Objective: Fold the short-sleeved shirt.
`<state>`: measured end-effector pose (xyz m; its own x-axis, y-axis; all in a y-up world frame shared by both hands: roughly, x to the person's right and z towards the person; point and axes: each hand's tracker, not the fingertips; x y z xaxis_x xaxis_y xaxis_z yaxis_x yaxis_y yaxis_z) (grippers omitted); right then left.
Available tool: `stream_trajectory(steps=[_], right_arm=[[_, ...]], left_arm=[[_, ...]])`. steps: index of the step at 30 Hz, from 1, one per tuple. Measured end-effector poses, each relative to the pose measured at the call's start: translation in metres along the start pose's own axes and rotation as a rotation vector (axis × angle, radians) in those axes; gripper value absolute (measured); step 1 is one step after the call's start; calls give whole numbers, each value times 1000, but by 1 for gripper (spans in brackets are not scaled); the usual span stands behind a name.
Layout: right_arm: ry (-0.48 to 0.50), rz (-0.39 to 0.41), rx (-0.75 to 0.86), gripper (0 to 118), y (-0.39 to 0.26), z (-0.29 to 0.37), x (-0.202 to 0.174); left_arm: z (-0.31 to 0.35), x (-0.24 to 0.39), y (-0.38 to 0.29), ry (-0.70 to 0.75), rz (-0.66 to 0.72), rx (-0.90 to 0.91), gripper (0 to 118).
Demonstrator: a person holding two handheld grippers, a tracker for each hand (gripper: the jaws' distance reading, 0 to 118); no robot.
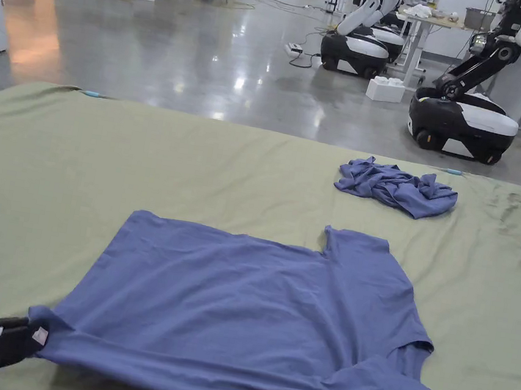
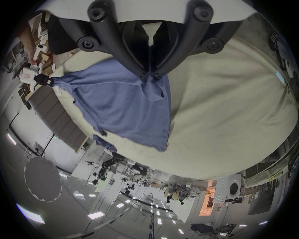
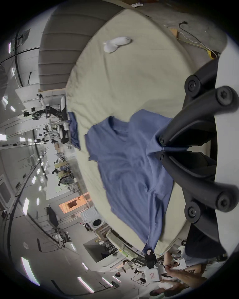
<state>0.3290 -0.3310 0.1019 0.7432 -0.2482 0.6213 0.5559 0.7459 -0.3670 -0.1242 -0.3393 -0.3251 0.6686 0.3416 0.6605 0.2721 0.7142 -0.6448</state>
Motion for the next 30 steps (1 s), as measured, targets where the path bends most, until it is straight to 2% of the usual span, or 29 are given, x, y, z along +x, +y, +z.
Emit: stream_trajectory(steps=[5, 6, 7, 8, 9, 10, 12, 14, 15, 16, 17, 19, 20, 21, 22, 23, 24, 25, 26, 27, 30], right_arm=[[-59, 45, -126, 6, -17, -23, 11], [-70, 37, -101, 14, -20, -25, 13], [-80, 37, -109, 34, -21, -26, 15], [-128, 42, -146, 62, -19, -28, 15], [-210, 45, -191, 76, -15, -27, 13], [-247, 53, -207, 75, -11, -20, 11], [-259, 85, -135, 75, -7, 14, 2], [-291, 96, 44, 75, -4, 60, -17], [-317, 106, 197, 82, -9, 92, -30], [-307, 126, 396, 94, -20, 122, -46], [-287, 167, 526, 97, -32, 139, -57], [-257, 334, 712, 97, -54, 149, -75], [-327, 400, 614, 97, -55, 145, -85], [-431, 422, 338, 97, -48, 138, -96], [-439, 401, 124, 84, -50, 130, -98], [-298, 400, 173, 25, -57, 124, -91], [-254, 330, 163, 2, -62, 127, -88], [-278, 242, 278, 2, -69, 132, -93], [-204, 174, 244, 2, -64, 135, -94], [-145, 126, 234, 2, -69, 136, -87], [-231, 269, 234, 2, -61, 134, -98]], left_arm=[[-21, -12, -17, 64, -18, -61, 3], [-32, -20, -19, 83, -20, -71, 27], [-37, -22, -19, 93, -11, -102, 63], [-40, -24, -18, 108, 11, -143, 85], [-39, -25, -17, 86, 33, -180, 85], [-27, -16, -15, 46, 17, -133, 85], [0, 8, -6, 64, -83, -42, 85], [42, 38, -5, 62, -187, 68, 85], [65, 54, -8, 68, -217, 160, 85], [85, 70, -14, 54, -234, 235, 85], [98, 81, -19, 30, -243, 281, 85], [118, 102, -37, -16, -209, 349, 80], [122, 110, -43, -35, -205, 362, 78], [123, 118, -47, -36, -199, 328, 66], [123, 123, -52, -42, -210, 313, 25], [125, 130, -58, 12, -228, 336, 0], [129, 137, -69, 67, -234, 414, 0], [130, 136, -68, -32, -230, 379, 0], [125, 128, -70, -72, -218, 318, 0], [124, 131, -75, 11, -232, 343, 0], [122, 130, -73, 1, -257, 311, 0]])
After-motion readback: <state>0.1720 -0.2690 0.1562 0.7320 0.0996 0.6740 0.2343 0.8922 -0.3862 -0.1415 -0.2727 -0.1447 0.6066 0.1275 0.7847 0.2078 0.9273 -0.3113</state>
